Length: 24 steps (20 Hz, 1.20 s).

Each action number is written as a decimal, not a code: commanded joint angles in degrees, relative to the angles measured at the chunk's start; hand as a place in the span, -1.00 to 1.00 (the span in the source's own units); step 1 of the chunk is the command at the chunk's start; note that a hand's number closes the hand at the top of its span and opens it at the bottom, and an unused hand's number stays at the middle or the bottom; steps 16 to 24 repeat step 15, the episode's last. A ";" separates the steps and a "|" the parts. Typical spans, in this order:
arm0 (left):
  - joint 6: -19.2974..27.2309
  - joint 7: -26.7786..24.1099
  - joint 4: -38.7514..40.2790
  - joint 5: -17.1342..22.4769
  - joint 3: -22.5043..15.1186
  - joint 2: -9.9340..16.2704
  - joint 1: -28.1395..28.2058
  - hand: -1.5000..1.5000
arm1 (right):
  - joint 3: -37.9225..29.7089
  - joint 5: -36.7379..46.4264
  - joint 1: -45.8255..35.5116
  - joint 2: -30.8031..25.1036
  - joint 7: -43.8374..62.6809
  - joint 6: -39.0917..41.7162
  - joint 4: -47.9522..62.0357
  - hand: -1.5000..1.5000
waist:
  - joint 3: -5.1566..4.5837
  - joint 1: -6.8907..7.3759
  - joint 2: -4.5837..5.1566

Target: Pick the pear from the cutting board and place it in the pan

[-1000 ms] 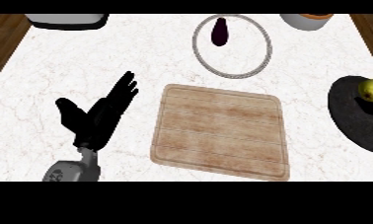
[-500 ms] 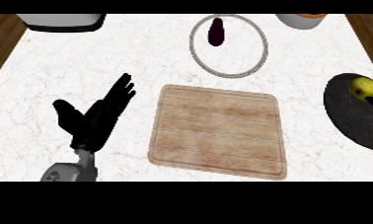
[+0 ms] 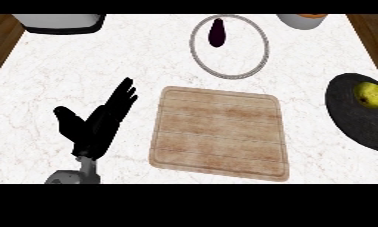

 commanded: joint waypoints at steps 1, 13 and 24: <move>1.99 -0.02 0.63 -2.11 -1.46 -2.19 -0.95 0.00 | 0.54 -1.06 4.11 -1.25 -4.13 7.93 0.89 -1.00 | -0.07 -0.26 -0.14; 1.79 2.43 -0.09 -2.60 -0.43 -2.19 -2.20 0.00 | 3.50 -2.69 13.78 -3.21 -11.42 15.55 -0.46 -1.00 | -0.15 -0.56 -0.39; 0.72 1.55 -0.77 -2.33 -0.42 -1.74 0.10 0.00 | 3.70 -3.11 11.69 -2.82 -10.68 15.05 -0.25 -1.00 | -0.11 -0.28 -0.35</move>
